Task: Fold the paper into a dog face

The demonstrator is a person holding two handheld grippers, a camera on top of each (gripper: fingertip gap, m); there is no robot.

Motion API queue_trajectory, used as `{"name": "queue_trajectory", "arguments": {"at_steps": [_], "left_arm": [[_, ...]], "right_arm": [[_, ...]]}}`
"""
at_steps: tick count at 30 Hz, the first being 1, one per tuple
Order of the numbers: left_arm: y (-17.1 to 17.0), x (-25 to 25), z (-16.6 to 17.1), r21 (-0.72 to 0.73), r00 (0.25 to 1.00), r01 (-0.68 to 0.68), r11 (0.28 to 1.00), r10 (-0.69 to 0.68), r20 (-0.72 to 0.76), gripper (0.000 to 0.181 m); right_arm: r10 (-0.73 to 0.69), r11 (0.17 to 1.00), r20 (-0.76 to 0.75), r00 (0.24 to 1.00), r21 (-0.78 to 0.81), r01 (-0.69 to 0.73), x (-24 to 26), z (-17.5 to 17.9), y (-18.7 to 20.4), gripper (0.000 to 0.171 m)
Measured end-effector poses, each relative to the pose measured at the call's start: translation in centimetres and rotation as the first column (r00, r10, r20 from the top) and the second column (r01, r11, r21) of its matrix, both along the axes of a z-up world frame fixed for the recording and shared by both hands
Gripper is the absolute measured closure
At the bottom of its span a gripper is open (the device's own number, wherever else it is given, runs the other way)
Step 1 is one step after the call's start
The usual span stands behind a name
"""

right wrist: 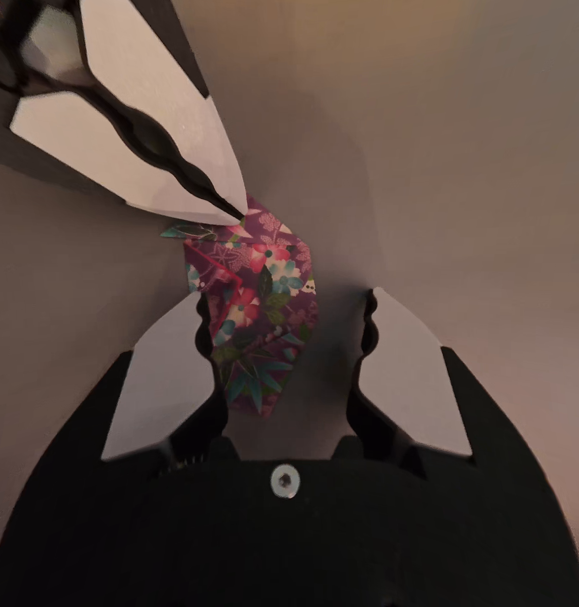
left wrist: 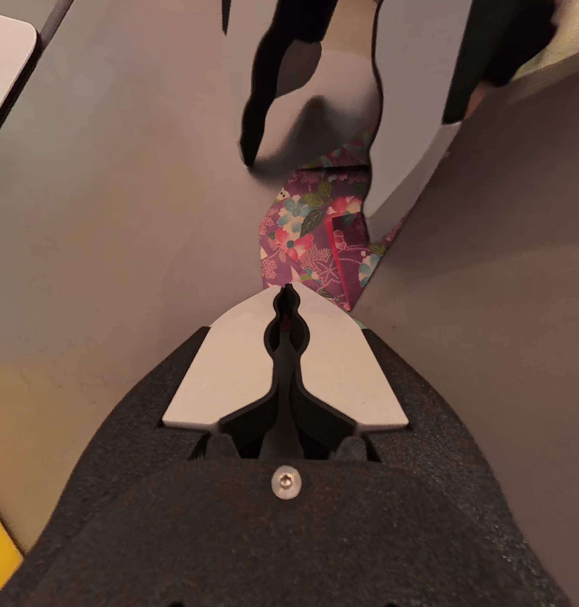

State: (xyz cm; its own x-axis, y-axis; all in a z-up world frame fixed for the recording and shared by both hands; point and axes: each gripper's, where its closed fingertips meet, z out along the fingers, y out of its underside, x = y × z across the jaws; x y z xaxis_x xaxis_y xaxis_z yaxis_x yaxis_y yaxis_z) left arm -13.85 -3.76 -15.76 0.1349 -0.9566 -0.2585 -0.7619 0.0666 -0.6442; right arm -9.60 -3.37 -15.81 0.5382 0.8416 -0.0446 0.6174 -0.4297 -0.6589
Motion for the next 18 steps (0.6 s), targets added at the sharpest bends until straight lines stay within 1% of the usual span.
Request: {"name": "queue_trajectory", "arguments": {"at_steps": [1, 3, 5, 8, 9, 11, 13, 15, 16, 18], "left_arm": [[0.0, 0.0, 0.0, -0.019, 1.0, 0.015, 1.0, -0.015, 0.001, 0.181], [0.3, 0.3, 0.3, -0.067, 0.999, 0.034, 0.997, -0.033, 0.007, 0.18], [1.0, 1.0, 1.0, -0.138, 0.999, 0.025, 0.99, -0.021, 0.029, 0.176], [0.9, 2.5, 2.4, -0.342, 0.996, 0.077, 0.937, -0.058, 0.064, 0.172], [1.3, 2.9, 2.7, -0.377, 0.996, 0.087, 0.922, -0.069, 0.062, 0.166], [1.9, 3.1, 2.5, -0.429, 0.994, 0.106, 0.897, -0.108, 0.02, 0.161], [2.2, 3.4, 1.7, -0.448, 0.984, 0.148, 0.882, -0.179, -0.027, 0.161], [2.1, 3.5, 0.7, -0.465, 0.965, 0.188, 0.865, -0.25, -0.075, 0.161], [2.0, 3.6, 0.4, -0.48, 0.959, 0.197, 0.855, -0.27, -0.087, 0.161], [1.4, 4.1, 0.5, -0.536, 0.952, 0.221, 0.815, -0.3, -0.064, 0.161]], "right_arm": [[0.006, 1.0, 0.025, 1.0, 0.019, -0.006, 0.2, -0.2, 0.0, 0.082], [0.007, 0.999, 0.018, 1.0, 0.039, -0.008, 0.1, -0.2, 0.1, 0.083], [0.011, 0.999, -0.001, 1.0, 0.053, -0.011, 0.1, -0.1, 0.1, 0.083], [0.023, 0.997, -0.02, 1.0, 0.071, -0.022, 0.1, 0.0, 0.1, 0.084], [0.028, 0.997, -0.025, 0.999, 0.076, -0.026, 0.1, 0.0, 0.1, 0.084], [0.033, 0.996, -0.036, 0.999, 0.088, -0.029, 0.0, 0.0, 0.0, 0.085], [0.073, 0.991, -0.039, 0.997, 0.116, -0.068, -0.4, 0.2, -0.4, 0.094], [0.093, 0.983, -0.018, 0.995, 0.161, -0.089, -0.5, 0.4, -0.4, 0.096], [0.096, 0.98, -0.01, 0.995, 0.176, -0.093, -0.5, 0.5, -0.4, 0.096], [0.095, 0.979, -0.006, 0.995, 0.184, -0.093, -0.5, 0.5, -0.3, 0.096]]}}
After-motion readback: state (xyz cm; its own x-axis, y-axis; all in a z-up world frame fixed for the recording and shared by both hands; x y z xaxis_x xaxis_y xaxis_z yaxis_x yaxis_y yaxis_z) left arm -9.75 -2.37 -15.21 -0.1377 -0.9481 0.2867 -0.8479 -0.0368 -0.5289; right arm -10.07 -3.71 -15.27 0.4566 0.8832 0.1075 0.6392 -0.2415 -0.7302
